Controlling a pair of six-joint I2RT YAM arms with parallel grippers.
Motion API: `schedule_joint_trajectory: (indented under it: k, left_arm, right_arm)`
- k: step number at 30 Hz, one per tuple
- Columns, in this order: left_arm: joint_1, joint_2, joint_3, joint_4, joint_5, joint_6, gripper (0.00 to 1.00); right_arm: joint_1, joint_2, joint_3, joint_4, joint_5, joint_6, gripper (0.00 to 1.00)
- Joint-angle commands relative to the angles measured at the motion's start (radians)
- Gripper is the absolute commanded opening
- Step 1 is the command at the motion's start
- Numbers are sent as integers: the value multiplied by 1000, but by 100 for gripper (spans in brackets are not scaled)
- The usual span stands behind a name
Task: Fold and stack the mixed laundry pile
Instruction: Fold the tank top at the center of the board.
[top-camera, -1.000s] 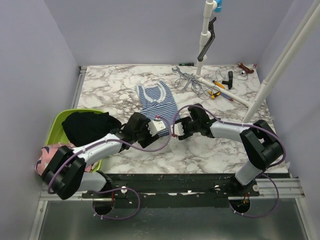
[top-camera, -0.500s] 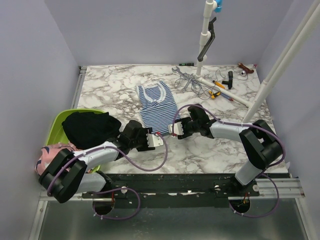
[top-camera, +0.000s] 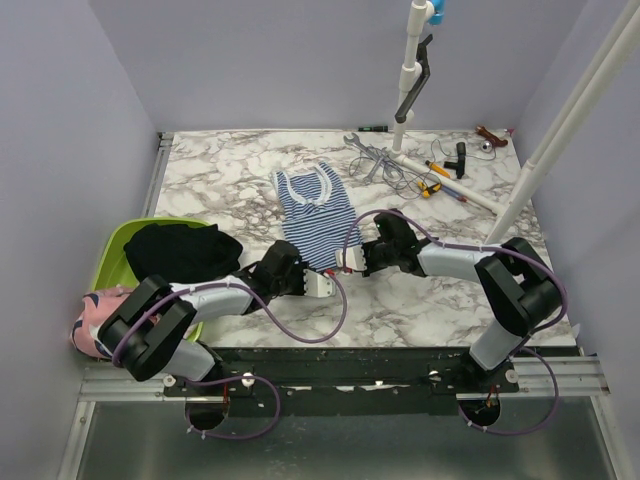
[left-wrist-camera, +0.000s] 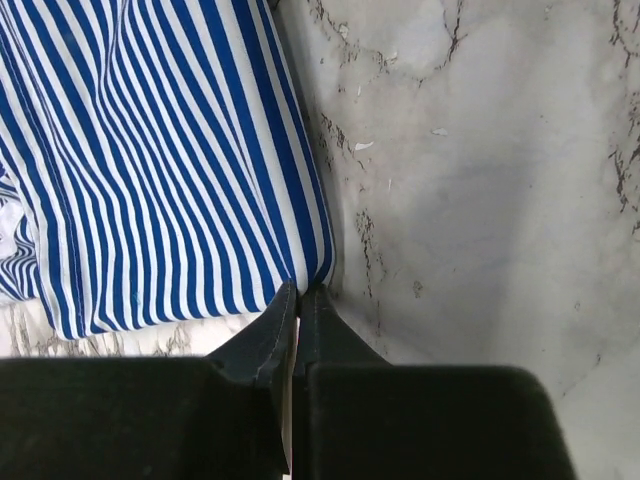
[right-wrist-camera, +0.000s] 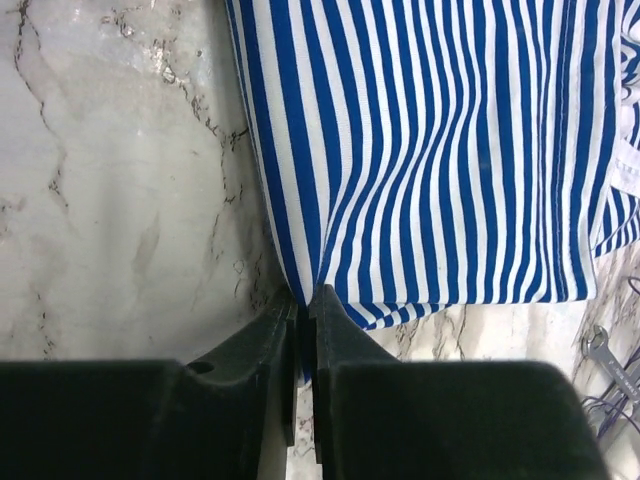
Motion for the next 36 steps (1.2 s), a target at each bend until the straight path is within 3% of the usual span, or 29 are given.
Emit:
schedule_joint_trajectory:
  k: [1,4,8,17,22,32,34,36]
  left_arm:
    - [-4,-25,2,-13,-10,-23,0]
    - [-3,-102,-20,-33,41,-44,0]
    - [-3,-217,-34,-157,115,-55,0]
    - [-3,-383,19,-627,274,-104,0]
    - [1,-483,69,-832,341,-160,0]
    - [28,-586,142,-982,458,-261,0]
    - [47,-585,188,-988,457,-291,0]
    - [55,-574,231,-971,445,-321,0]
  right_arm:
    - [-2,22,6,-102,23,7,8]
    - [-2,-8,6,-138,6,5,2]
    - [17,-105,-14,-187,-30,40,1]
    - [186,-279,21,-522,6,149,1]
    - [265,-378,80,-704,-44,309,1]
    - [288,-459,189,-860,-212,577,1]
    - [288,-446,216,-846,-176,647,1]
    - [286,-418,259,-783,-34,824,1]
